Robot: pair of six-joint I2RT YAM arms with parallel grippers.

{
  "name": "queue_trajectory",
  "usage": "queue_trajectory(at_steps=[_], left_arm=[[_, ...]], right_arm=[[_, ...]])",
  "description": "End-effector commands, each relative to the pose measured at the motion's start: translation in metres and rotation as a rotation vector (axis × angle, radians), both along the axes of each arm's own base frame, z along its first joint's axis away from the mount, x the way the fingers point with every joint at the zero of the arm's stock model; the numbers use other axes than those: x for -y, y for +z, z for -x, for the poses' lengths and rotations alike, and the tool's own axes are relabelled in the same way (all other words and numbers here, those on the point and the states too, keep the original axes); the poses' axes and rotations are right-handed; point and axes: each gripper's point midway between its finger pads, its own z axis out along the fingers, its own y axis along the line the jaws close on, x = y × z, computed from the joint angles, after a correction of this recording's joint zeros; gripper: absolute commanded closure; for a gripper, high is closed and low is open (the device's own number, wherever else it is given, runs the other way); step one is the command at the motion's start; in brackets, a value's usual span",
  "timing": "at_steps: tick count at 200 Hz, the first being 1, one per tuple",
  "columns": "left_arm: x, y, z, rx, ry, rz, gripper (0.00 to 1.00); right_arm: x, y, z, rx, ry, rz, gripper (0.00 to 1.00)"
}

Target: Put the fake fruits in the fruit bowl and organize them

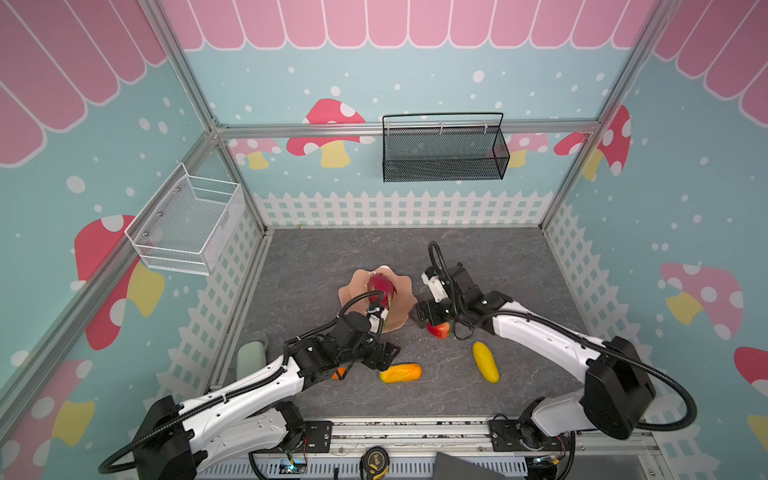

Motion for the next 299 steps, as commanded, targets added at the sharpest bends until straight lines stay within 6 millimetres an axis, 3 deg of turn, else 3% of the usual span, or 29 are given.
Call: queue_trajectory(at_steps=[1,35,75,110,182,237,267,299], left_arm=[[0.014,-0.003,0.008,0.043,-0.095,-0.035,0.13],[0.02,-0.028,0.009,0.054,-0.148,-0.069,0.17],[0.039,-0.049,0.028,0.007,-0.28,-0.018,0.25],[0.052,-0.053,0.029,0.025,-0.324,0.004,0.27],[0.06,-0.086,0.031,-0.018,-0.352,-0.076,0.32],[0.065,-0.079,0.029,0.021,-0.356,-0.053,0.48],[0.071,-0.051,0.028,0.079,-0.358,0.036,0.55],[0.071,-0.012,0.012,0.17,-0.291,0.141,0.57]], right_arm=[[0.003,-0.007,0.058,-0.134,0.059,-0.149,0.03],[0.029,-0.004,0.096,-0.188,0.013,-0.165,0.03],[0.034,-0.004,0.13,-0.242,0.07,-0.252,0.03],[0.04,-0.005,0.137,-0.226,0.056,-0.285,0.03],[0.04,-0.018,0.135,-0.241,0.058,-0.257,0.03],[0.036,-0.012,0.129,-0.217,0.051,-0.274,0.03],[0.03,-0.001,0.118,-0.156,0.061,-0.298,0.03],[0.022,0.007,0.106,-0.117,0.072,-0.307,0.03]])
